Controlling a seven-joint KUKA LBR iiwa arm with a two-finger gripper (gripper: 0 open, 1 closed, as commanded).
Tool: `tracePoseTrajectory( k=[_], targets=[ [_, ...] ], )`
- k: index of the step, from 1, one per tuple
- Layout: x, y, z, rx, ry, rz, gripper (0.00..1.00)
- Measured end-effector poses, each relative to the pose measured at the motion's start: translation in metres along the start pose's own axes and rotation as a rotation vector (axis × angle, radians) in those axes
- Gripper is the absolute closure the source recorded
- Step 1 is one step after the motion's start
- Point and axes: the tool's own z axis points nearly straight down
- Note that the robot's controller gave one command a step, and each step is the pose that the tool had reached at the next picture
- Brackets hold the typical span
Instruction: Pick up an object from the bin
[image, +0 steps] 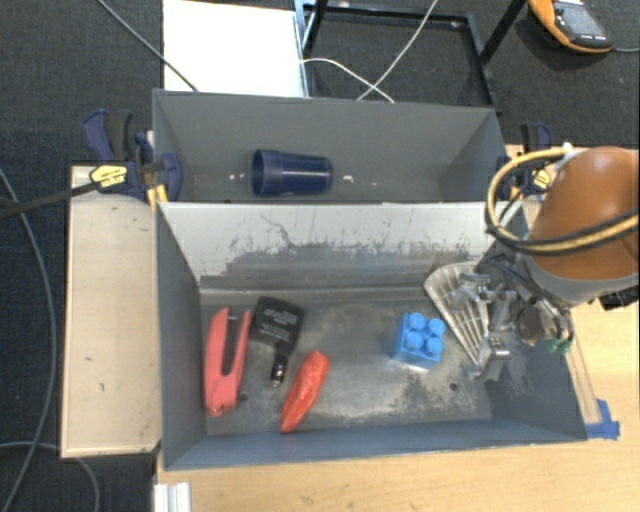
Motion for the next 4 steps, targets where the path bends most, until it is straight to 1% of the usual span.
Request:
tracePoseTrajectory(
  k=[1,2,3,4],
  targets=[
    [-0.002,0.0,-0.004,0.001,-0.009,-0.005,0.0],
    [-0.052,0.02,0.134,0.0,-0.005,0.004,0.0],
    [-0.044,0.036,0.069,0.001,-0.026,0.194,0.0],
    [-0.052,0.02,0.131,0.0,-0.006,0.012,0.0]
  ],
)
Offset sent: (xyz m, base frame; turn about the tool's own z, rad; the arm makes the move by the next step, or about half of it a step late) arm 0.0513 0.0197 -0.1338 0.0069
